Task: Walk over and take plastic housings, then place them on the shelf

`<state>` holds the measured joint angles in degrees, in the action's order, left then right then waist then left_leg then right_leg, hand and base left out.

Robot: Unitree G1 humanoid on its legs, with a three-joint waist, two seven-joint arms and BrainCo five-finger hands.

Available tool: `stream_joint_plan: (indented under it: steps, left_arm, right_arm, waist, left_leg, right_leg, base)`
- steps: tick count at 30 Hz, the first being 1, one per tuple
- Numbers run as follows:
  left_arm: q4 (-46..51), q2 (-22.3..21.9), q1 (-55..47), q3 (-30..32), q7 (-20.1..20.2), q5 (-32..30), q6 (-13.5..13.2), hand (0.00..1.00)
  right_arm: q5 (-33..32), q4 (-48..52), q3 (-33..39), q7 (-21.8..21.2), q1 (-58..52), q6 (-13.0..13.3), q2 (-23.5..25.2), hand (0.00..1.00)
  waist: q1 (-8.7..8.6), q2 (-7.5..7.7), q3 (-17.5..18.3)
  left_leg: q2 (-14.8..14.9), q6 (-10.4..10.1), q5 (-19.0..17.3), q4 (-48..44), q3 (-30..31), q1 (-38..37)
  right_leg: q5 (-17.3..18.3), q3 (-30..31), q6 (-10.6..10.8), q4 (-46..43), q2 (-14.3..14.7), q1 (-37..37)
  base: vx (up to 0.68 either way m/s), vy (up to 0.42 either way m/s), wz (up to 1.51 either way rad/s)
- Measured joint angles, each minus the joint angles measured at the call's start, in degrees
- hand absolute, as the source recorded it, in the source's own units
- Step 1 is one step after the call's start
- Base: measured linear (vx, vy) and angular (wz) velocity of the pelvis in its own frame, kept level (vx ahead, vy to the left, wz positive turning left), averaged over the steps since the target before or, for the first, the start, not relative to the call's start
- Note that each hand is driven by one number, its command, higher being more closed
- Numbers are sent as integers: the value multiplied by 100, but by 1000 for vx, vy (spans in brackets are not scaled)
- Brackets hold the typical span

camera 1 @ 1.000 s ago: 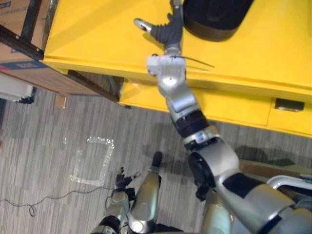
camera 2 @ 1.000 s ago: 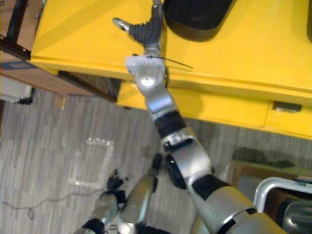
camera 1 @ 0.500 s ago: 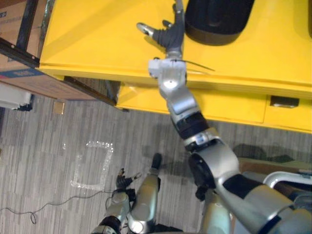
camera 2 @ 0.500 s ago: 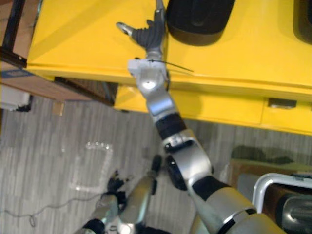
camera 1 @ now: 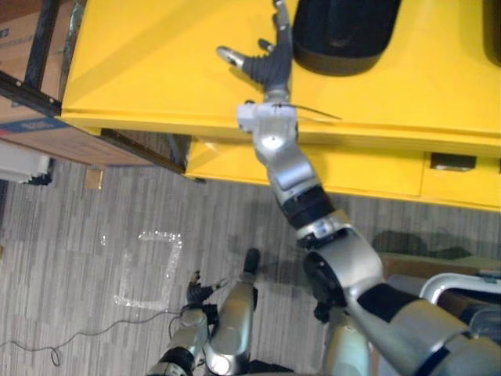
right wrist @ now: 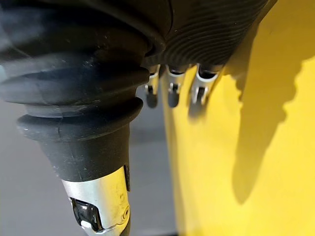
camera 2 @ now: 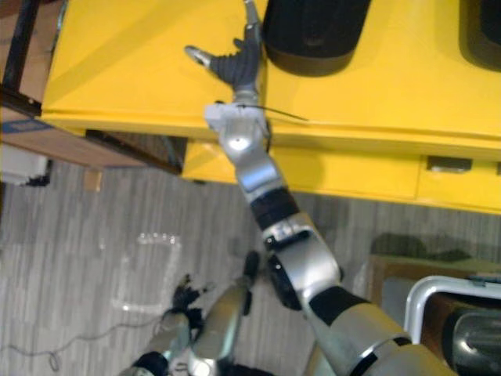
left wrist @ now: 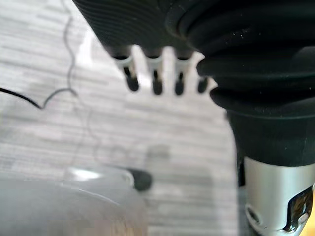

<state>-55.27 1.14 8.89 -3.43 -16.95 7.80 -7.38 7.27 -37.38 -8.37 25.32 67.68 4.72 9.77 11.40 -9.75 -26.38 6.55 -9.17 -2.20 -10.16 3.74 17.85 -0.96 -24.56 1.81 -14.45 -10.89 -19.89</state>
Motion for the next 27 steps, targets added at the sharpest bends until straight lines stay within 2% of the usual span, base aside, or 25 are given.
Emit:
stream_joint_plan:
  steps: [4, 7, 10, 11, 13, 18, 20, 25, 27]
  left_arm:
    - [1, 1, -42, 35, 40, -172, 3, 0]
    - [3, 26, -153, 82, 82, -196, 3, 0]
    - [3, 31, -225, 90, 140, -224, 1, 0]
    - [-10, 41, -241, 96, 167, -240, 6, 0]
    - [-13, 51, -289, 119, 188, -328, 9, 0]
    - [-18, 54, -462, 118, 216, -385, 14, 0]
    - [-16, 46, -493, 113, 233, -386, 9, 0]
    - [-35, 1, -514, 110, 240, -388, -1, 0]
    - [-60, -2, -540, 111, 240, -390, 0, 0]
  right_arm:
    - [-267, 607, -661, -435, -153, 181, -21, 0]
    - [-594, 1211, -1157, -780, -269, 443, -40, 0]
    - [-780, 1660, -1390, -982, -434, 582, -65, 0]
    - [-910, 1887, -1486, -1068, -521, 642, -79, 0]
    - [-1051, 2084, -1571, -1186, -635, 701, -99, 0]
    - [-1666, 1939, -1670, -1482, -770, 803, -120, 0]
    - [-1963, 1441, -1696, -1675, -767, 814, -120, 0]
    - [-2241, 790, -1762, -1821, -679, 797, -116, 0]
    - [-2235, 462, -1682, -1818, -500, 783, -116, 0]
  waist:
    - [-87, 0, 0]
    - [-275, 4, 2]
    - [-335, 10, 27]
    - [-430, 12, 56]
    - [-511, 29, 81]
    - [-613, 42, 329]
    - [-694, 40, 420]
    - [-697, 42, 482]
    - [-601, 43, 483]
  left_leg:
    - [2, 0, 0, 33, -130, -126]
    - [9, 1, -1, 97, -179, -297]
    - [17, 4, -4, 193, -346, -501]
    - [17, 5, -4, 202, -373, -507]
    - [24, 13, -9, 254, -456, -591]
    - [90, 21, -16, 299, -744, -725]
    - [136, 20, -17, 322, -726, -803]
    - [131, 19, -14, 367, -595, -774]
    - [125, 25, 14, 376, -546, -745]
  right_leg:
    - [-1, 125, 2, -27, -3, 13]
    - [-1, 161, 5, -14, 4, 130]
    - [2, 282, 10, 11, 15, 203]
    - [-6, 295, 21, 33, 18, 203]
    - [-39, 389, 37, 76, 46, 219]
    - [-187, 606, 16, 267, 179, 232]
    - [-188, 574, 10, 306, 223, 339]
    - [-187, 421, 10, 331, 205, 398]
    - [-187, 380, 9, 327, 195, 399]
  base:
    - [0, 13, -14]
    - [4, 14, -10]
    - [2, 21, -24]
    - [-4, 14, -8]
    - [-1, 25, -22]
    - [16, 4, -31]
    - [6, -7, 2]
    - [-7, 8, 13]
    - [-20, 11, 17]
